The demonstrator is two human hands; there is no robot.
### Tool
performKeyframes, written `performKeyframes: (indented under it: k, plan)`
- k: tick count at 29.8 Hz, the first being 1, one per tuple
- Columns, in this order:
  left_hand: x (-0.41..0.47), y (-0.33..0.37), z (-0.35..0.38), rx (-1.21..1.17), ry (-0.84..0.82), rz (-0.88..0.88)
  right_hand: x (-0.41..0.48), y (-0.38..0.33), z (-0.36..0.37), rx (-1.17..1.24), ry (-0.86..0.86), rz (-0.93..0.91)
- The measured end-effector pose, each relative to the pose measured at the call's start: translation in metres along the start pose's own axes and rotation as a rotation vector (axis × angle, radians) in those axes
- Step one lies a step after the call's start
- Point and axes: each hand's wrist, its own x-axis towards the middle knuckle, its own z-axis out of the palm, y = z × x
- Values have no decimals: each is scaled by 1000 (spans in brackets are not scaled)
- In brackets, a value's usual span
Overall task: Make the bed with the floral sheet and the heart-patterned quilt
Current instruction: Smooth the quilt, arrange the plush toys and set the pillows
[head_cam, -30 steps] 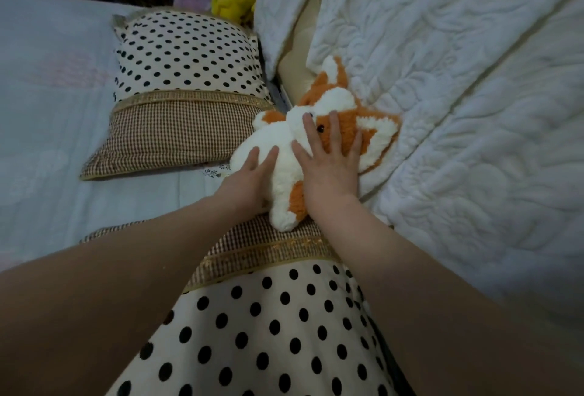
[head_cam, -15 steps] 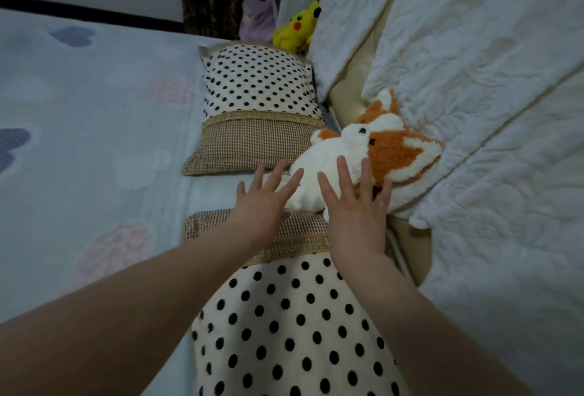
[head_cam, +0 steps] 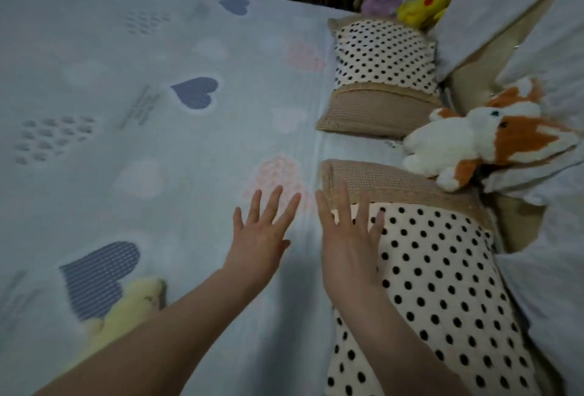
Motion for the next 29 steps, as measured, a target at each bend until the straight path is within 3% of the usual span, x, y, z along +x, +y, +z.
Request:
performKeyframes:
  k: [3,7,11,14,21,29]
  plan:
    - [-75,-75,10,-83,56,-147,-41,-75,26,130,-35,-73]
    - [-162,-159,18,-155,-12,-435,-86,-157,48,264,-318,-111]
    - [-227,-210,35,-215,-193,-658,-129,-219,74,443,-531,-63]
    - [-248,-219,50,-406,-294,-743,-155,-247,85,562,-654,-37]
    - [-247,-220,36,-482,-377,-567,-175,-277,83,776,-757,122]
    - [-243,-174,-64,-507,-271,-277,-198,-247,-19,820,-448,204]
